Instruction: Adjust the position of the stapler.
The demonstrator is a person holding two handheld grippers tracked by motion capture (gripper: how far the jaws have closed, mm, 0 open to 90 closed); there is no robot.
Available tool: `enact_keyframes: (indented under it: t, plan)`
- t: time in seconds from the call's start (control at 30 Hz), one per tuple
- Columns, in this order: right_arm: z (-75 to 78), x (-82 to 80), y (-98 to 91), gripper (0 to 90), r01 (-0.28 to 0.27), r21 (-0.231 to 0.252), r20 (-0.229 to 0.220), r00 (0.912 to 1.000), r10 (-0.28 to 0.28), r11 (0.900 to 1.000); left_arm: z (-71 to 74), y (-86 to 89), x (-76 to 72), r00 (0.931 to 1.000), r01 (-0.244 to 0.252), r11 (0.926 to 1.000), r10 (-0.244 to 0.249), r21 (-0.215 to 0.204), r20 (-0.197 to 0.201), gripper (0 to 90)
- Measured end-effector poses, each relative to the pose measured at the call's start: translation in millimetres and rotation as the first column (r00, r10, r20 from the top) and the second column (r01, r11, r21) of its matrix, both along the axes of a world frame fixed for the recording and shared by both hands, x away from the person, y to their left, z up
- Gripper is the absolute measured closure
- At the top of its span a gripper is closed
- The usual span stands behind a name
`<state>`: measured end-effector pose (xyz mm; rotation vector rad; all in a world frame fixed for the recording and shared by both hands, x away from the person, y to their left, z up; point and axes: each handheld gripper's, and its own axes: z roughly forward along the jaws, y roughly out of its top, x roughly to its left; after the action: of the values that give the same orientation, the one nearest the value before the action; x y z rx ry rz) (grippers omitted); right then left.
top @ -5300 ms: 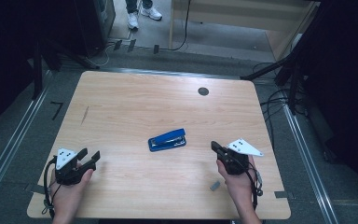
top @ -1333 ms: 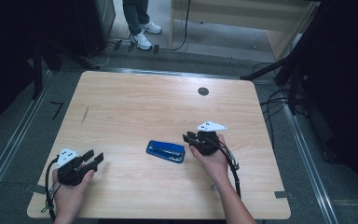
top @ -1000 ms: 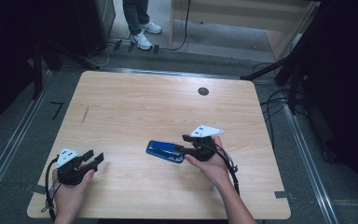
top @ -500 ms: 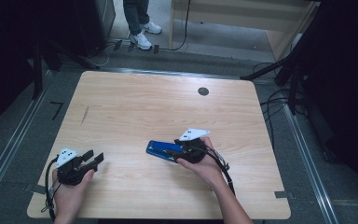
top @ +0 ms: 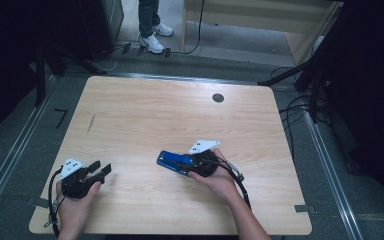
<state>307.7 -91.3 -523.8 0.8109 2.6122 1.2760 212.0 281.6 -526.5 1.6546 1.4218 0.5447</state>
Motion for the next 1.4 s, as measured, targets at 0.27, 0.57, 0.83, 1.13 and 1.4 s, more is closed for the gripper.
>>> enact_keyframes:
  t: [0.27,0.57,0.83,1.13,1.4]
  plan:
    - [-1.2,-10.1,1.9,64.2,-0.001,-0.021,0.032,0.9995,0.002,0.9998,0.0,-0.1,0.0,1.0,-0.001,1.0,0.001,0.001,-0.001,52.5]
    - [0.6,-21.6,6.7,66.7,-0.001,-0.066,0.062,0.9981,0.005,0.9978,0.0,0.0,0.1,1.0,-0.001,1.0,0.001,0.0,-0.003,52.5]
    - [0.2,-28.5,7.2,66.8,-0.002,-0.063,0.067,0.9977,0.006,0.998,0.1,0.3,0.0,1.0,-0.001,1.0,0.001,-0.001,-0.003,52.5]
    - [0.9,-42.4,5.5,66.8,-0.026,-0.077,0.077,0.9965,0.032,0.9967,0.4,-1.6,-1.4,0.9999,0.005,0.9999,-0.005,0.01,0.01,52.3]
    - [0.7,-54.3,1.1,66.8,-0.038,-0.078,0.078,0.996,0.044,0.9962,1.1,-4.5,-4.0,0.9993,0.019,0.9992,-0.02,0.036,0.032,53.0]
